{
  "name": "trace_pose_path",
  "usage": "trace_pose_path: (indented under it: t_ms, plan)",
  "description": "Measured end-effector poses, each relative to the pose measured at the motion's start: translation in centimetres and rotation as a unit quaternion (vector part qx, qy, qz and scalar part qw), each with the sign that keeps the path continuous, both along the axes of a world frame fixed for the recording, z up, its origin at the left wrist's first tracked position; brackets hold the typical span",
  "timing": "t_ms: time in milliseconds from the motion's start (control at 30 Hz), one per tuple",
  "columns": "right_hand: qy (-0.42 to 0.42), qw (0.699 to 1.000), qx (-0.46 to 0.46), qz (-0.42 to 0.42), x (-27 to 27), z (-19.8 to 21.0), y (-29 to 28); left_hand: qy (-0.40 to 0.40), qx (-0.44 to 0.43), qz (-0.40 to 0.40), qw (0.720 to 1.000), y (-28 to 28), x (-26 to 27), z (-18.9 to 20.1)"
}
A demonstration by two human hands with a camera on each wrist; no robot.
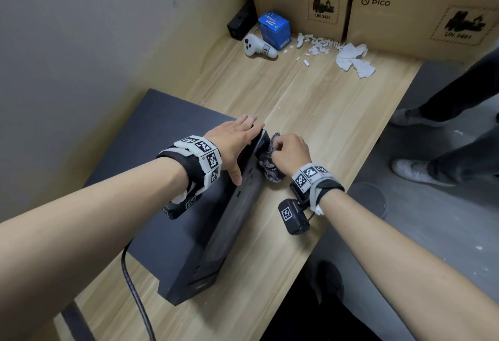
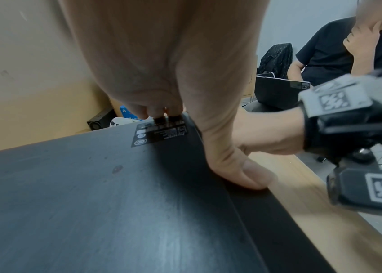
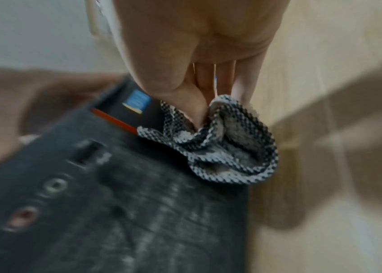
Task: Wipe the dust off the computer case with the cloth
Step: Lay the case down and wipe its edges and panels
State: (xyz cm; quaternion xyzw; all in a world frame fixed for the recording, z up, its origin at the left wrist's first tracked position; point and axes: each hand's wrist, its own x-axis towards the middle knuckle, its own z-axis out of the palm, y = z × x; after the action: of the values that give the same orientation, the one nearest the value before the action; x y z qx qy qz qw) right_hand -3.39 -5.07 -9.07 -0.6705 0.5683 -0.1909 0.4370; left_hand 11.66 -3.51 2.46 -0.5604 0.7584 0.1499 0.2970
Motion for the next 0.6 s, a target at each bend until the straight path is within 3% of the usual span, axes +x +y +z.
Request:
trace_pose_path:
  t_ms: [100,267,367,500,600]
  plan:
    - [0.045,0.998,0.042,0.014,0.0,-1.9,0.3,-0.009,-0.002,-0.008,1.0,-0.1,-0.2,0.1]
    - [0.019,0.998,0.051,0.014,0.0,-1.8,1.3,-0.022,0.009,-0.002,1.0,0.1,-0.7,0.5]
    - [-0.089,0.995,0.006,-0.037,0.1,-0.9,2.5,-0.037,0.01,-0.003,0.999,0.0,-0.9,0.7]
    - [-0.283,0.954,0.007,-0.102,-0.9,1.5,4.2,-0.043,0.006,-0.014,0.999,0.1,-1.3,1.0]
    - [-0.284,0.948,0.042,-0.14,-2.8,0.2,5.5,-0.032,-0.008,-0.047,0.998,0.8,-0.7,1.5]
